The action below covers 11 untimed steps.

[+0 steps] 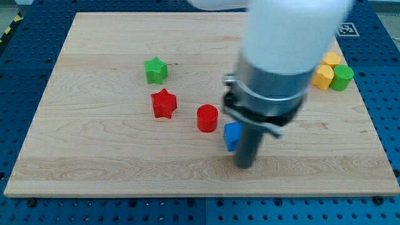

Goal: Slide the blue cube left to the blue triangle

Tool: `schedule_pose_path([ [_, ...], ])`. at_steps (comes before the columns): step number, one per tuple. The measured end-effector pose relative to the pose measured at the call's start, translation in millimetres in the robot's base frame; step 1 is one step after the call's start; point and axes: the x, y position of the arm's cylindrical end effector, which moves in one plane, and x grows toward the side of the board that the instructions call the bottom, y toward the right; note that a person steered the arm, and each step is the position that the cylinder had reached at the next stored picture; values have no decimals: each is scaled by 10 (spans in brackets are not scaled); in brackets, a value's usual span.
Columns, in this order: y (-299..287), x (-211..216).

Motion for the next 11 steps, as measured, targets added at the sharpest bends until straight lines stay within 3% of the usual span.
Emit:
schedule_pose_path([
  [1, -372, 2],
  [3, -297, -254],
  [6, 493, -363],
  [11, 1061, -1208],
])
